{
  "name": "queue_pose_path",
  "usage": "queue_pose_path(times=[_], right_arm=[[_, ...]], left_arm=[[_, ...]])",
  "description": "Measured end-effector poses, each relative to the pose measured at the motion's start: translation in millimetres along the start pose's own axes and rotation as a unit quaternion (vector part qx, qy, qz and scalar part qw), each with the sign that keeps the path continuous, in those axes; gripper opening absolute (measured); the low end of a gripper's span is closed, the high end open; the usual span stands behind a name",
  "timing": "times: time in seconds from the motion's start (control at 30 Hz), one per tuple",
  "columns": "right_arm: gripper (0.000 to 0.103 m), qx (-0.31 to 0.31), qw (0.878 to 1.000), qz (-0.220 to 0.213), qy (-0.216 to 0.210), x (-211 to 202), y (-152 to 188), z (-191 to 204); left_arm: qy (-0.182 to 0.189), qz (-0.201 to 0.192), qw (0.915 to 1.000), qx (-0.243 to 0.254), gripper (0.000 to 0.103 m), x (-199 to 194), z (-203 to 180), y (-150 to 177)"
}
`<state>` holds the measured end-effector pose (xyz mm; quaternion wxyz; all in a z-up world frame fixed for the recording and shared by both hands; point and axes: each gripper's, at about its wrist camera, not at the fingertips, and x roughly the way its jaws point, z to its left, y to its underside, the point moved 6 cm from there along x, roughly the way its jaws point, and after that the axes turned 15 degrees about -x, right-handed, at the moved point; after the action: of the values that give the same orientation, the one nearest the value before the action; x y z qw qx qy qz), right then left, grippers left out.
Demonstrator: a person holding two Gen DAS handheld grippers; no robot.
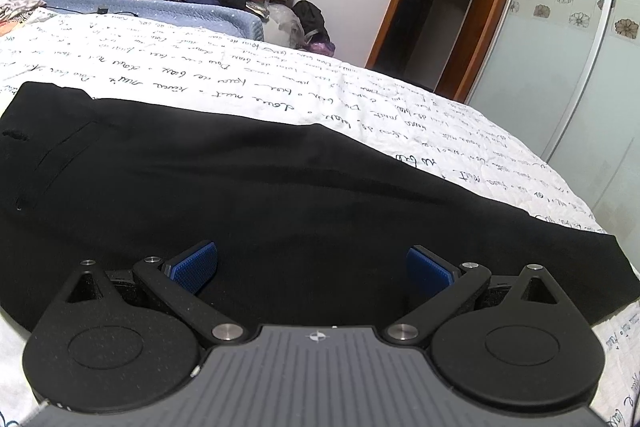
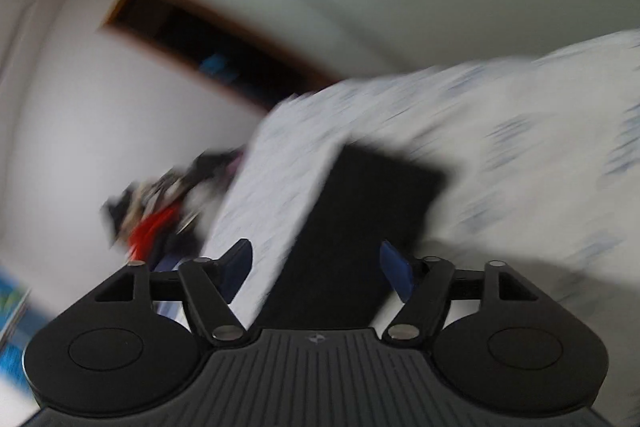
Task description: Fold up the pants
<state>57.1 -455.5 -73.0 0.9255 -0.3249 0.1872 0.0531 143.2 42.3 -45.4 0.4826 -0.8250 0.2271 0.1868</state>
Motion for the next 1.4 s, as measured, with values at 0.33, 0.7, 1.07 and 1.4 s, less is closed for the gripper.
queue_pose_path(times=[0.33, 0.7, 1.07, 1.4], right_arm=[[0.081, 0.044, 0.999, 0.012, 0.018, 44, -6, -21], [0.021, 0.041, 0.998, -0.028, 0.04, 44, -15, -43], [0.013, 0.089, 0.995, -0.043, -0.008, 38, -10, -61], [0.009, 0.072, 0.997, -0.012, -0.017, 52, -19, -57]], left_arm=[[-0.015, 0.002, 0.9997, 0.017, 0.102, 2, -5, 2], [-0.023, 0.004, 0.9994, 0.026, 0.102, 3, -8, 3], [-0.027, 0.005, 0.9991, 0.031, 0.102, 3, -8, 3], [-0.028, 0.006, 0.999, 0.033, 0.102, 3, -8, 3]])
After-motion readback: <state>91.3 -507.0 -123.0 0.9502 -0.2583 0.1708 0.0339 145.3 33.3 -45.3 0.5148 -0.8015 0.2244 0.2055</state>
